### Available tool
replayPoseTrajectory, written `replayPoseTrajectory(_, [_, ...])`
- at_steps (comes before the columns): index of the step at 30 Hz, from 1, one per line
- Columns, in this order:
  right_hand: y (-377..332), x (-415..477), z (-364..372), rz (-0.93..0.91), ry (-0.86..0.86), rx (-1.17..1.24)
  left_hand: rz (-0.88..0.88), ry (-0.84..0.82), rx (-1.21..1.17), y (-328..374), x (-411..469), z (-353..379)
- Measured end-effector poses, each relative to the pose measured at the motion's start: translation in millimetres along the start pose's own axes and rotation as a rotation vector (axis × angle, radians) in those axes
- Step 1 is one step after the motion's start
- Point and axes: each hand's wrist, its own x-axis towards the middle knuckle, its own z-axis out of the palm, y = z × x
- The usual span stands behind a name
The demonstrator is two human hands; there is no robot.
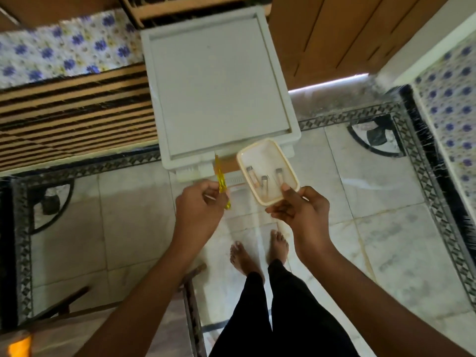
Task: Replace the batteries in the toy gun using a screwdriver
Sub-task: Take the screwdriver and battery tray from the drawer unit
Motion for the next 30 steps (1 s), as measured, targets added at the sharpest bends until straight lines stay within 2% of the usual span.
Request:
replayPoseTrajectory(5, [-32.3,32.4,55.4,-0.081,-0.018,0.072,0.058,0.094,0.101,26.9,76.8,-15.3])
replayPoseTrajectory(12, [-42.9,90.3,122.7,-0.045,0.07,0.15,0.041,0.187,0.311,28.9,149.9,-18.7])
replayPoseTrajectory(15, [-37.9,102.4,126.8,-0.057,0.118,0.127,0.015,0.194,0.339,27.0,157.0,-18.1])
replayPoseTrajectory(20, [-36.8,95.8,111.0,-0.016,0.07,0.079,0.108,0.212,0.301,21.1,149.4,-17.9])
replayPoseTrajectory(22, [-32.6,89.9,99.8,-0.036,0.081,-0.021,0.123,0.228,0.261,21.2,143.3,-21.6])
replayPoseTrajectory(25, [-11.5,80.0,78.5,-0.336,0.058,-0.424,0.155,0.246,0.215,18.4,133.6,-24.8])
replayPoseTrajectory(28, [8.2,76.4,62.0,-0.672,-0.115,-0.808,0.259,0.303,0.274,7.5,118.7,-27.6])
replayPoseTrajectory(30, [17.5,78.1,57.5,-0.781,-0.239,-1.031,0.33,0.321,0.369,-4.0,109.2,-31.5])
